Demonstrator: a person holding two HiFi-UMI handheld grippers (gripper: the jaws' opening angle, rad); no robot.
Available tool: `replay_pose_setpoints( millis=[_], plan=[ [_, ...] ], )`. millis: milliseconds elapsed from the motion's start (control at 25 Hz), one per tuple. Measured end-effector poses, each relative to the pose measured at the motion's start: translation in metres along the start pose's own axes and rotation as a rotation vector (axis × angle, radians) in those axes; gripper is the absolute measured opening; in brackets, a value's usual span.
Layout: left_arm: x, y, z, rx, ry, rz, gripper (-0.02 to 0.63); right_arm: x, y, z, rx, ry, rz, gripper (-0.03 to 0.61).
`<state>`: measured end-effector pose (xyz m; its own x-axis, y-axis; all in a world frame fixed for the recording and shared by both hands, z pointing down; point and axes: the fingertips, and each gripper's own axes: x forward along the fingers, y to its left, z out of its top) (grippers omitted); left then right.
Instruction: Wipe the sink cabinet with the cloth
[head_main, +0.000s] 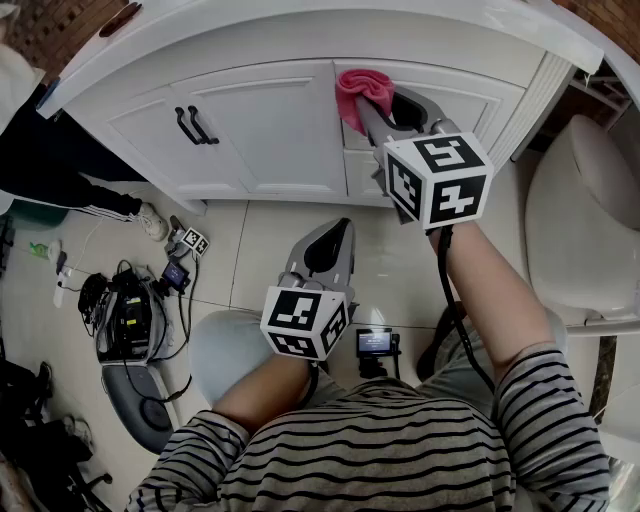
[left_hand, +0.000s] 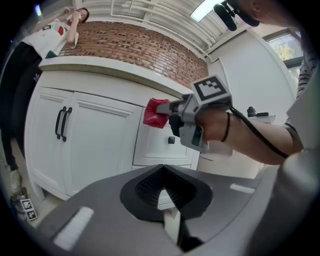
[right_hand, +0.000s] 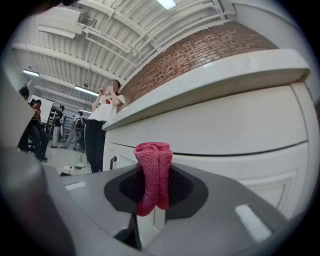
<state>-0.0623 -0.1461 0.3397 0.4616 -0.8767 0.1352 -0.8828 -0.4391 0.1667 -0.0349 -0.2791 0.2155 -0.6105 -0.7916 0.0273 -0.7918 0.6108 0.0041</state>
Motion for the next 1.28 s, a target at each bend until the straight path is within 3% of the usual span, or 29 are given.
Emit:
replay_pose_setpoints(
  millis=[200, 400, 800, 1000, 1080, 1280],
  plan=[
    [-0.002, 0.008, -0.003, -0.014, 0.009, 0.016, 0.000, 0.034, -0.004, 0.016, -0.046, 0.031, -0.023, 0.094],
    [0.000, 0.006, -0.001, -0.016, 0.009, 0.004, 0.000, 0.009, -0.033, 0.011, -0.067, 0.030, -0.049, 0.094],
    [0.006, -0.003, -0.004, -0.013, 0.021, -0.013, 0.000, -0.113, -0.173, 0.003, -0.077, 0.034, -0.320, 0.103],
    [0.005, -0.005, -0.003, -0.014, 0.019, -0.017, 0.000, -0.144, -0.199, 0.002, -0.019, 0.010, -0.457, 0.093],
    [0.003, -0.006, -0.001, -0.016, 0.016, -0.021, 0.000, -0.132, -0.173, 0.003, -0.013, -0.015, -0.417, 0.091],
    [0.003, -0.004, 0.001, -0.020, 0.006, -0.018, 0.000, -0.037, -0.057, -0.007, -0.042, -0.013, -0.104, 0.091]
  ],
)
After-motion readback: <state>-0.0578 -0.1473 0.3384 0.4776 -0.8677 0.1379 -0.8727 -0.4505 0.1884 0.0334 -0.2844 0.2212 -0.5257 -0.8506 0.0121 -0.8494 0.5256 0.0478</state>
